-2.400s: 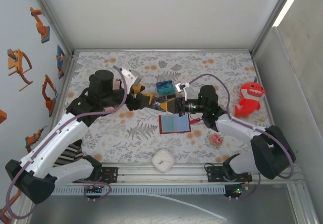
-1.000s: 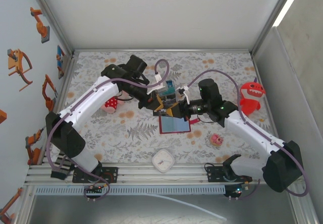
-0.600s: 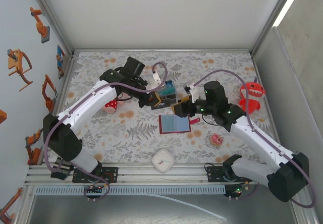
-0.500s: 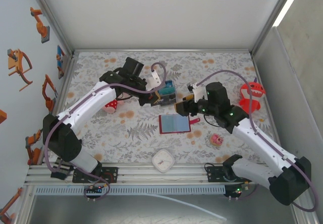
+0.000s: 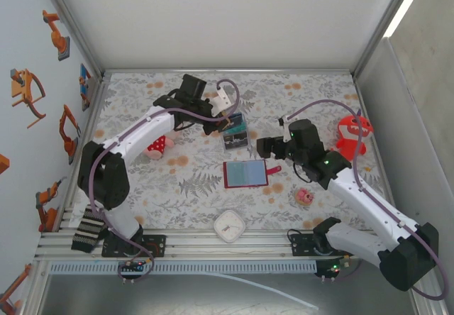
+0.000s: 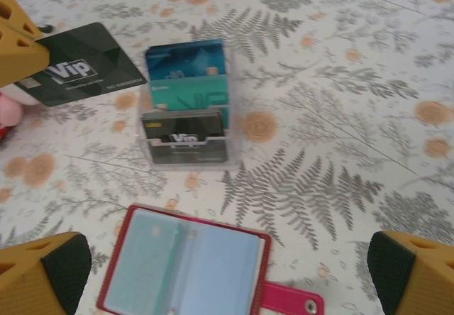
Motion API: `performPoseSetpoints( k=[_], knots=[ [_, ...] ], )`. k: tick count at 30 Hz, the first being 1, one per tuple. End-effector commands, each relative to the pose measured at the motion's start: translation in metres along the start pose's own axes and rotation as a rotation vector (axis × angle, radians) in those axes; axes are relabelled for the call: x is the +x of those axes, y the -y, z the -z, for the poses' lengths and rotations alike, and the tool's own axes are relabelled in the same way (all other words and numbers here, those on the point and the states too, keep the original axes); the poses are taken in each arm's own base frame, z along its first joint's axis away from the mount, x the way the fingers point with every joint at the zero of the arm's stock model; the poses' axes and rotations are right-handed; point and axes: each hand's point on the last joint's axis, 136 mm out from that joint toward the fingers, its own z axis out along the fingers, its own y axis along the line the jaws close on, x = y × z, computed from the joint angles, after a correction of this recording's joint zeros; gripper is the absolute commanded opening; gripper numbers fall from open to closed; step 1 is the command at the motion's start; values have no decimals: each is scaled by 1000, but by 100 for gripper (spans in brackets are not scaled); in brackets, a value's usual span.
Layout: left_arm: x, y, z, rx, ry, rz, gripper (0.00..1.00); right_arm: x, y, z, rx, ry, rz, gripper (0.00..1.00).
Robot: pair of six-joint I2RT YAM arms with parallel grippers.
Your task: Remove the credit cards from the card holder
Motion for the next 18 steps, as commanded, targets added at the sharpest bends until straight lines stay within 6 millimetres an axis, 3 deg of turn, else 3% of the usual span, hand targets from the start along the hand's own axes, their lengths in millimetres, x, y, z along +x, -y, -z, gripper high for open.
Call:
performPoseSetpoints(
  k=[1,18],
  knots=[
    [-12,-4,-4,19,26,-61,0,1,23,5,130,2,-42,99],
    [15,-7,-52,136,-65,27,0,4,28,8,152,-1,-58,99]
  ],
)
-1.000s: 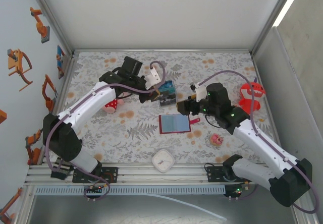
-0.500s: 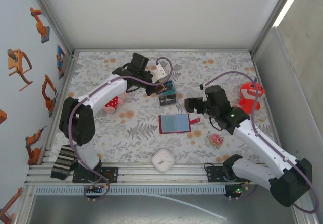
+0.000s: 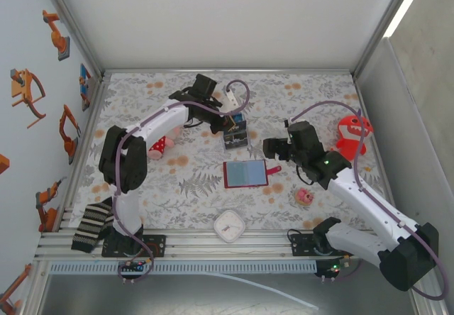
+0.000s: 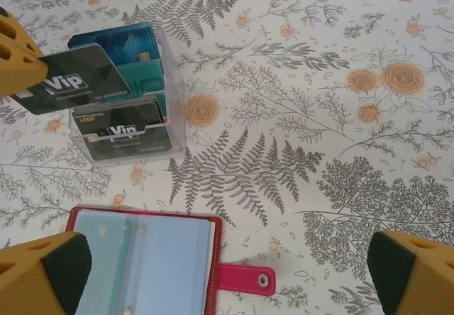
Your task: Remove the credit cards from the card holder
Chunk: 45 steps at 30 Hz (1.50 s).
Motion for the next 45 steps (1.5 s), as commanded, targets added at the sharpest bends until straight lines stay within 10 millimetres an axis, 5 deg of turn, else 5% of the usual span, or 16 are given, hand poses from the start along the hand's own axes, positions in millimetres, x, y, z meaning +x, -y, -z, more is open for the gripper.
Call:
performPoseSetpoints(
  k=[1,45],
  knots=[
    [-1,3,-3,42,3,14,0,-7,4,6,18,27,-19,99],
    [31,-15,-44,60,-123,51,5,1,-1,0,-19,16,-40,99]
  ],
)
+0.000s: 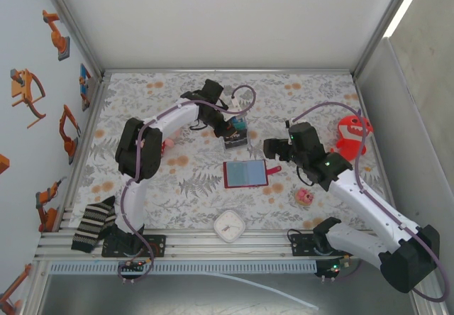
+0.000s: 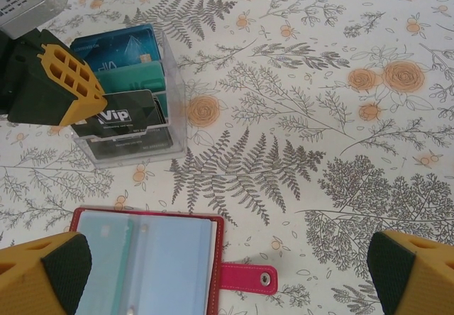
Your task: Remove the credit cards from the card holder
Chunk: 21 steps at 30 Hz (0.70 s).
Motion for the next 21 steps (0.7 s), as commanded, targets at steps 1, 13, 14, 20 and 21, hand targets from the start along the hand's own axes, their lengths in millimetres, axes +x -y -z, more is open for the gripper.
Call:
performPoseSetpoints(
  k=[1,13,14,20,21],
  knots=[
    [-1,-3,1,-1,-11,-19,11,0,-1,-2,-13,7,-24,99],
    [-15,15,31,-13,19,-21,28,7,-13,-10,-68,-36,-23,90],
    [-17,19,34,-12,26,-24,28,8,-14,-10,-76,-41,-26,88],
    [-24,36,67,-74,109,-7,36,16,-24,-13,-125,-84,-51,79],
    [-23,38,73,-95,130,6,37,19,-25,-14,-129,-95,-60,78]
  ],
)
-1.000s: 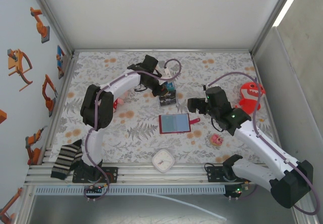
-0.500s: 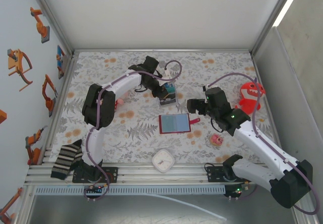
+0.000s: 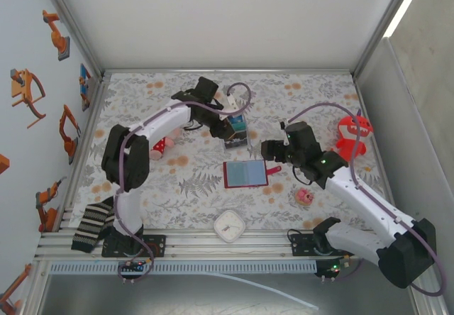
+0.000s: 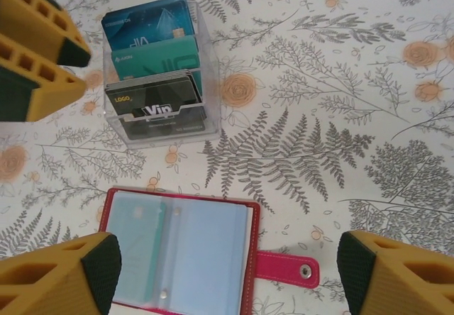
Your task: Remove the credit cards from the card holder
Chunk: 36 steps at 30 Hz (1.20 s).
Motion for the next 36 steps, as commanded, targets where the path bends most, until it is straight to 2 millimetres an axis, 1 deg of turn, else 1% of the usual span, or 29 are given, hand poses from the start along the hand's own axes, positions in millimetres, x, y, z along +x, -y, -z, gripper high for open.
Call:
performPoseSetpoints(
  k=[1,2,4,8,9,11,13,15,19,21,22,23,26,29,36],
  knots=[
    [-15,12,34,-69,105,20,40,9,-8,-5,-37,-31,-36,78],
    [-13,13,40,-101,129,37,43,13,-9,-6,-38,-41,-38,77],
    [-9,14,55,-165,176,69,46,20,-12,-7,-26,-60,-35,76],
    [8,16,81,-291,240,169,52,30,-22,-10,-6,-98,2,73],
    [14,16,87,-321,258,202,57,33,-26,-12,-3,-109,19,72],
    [24,16,96,-374,292,258,62,37,-34,-15,4,-132,50,71],
    [32,15,106,-424,329,320,69,43,-44,-20,8,-159,85,68],
    [42,15,116,-471,362,377,75,49,-55,-26,10,-187,124,63],
    [59,17,131,-528,422,474,78,65,-78,-41,0,-247,190,53],
    [71,16,137,-571,443,536,88,75,-88,-49,-5,-280,219,50],
    [76,15,139,-592,448,558,95,79,-92,-53,-9,-293,230,49],
    [82,15,141,-610,455,578,97,82,-97,-56,-15,-306,240,47],
    [99,13,148,-663,463,636,97,92,-106,-66,-27,-345,257,43],
    [111,11,154,-706,466,699,97,98,-109,-74,-26,-377,275,42],
    [119,7,158,-749,474,739,97,106,-111,-89,-8,-428,314,42]
  ],
)
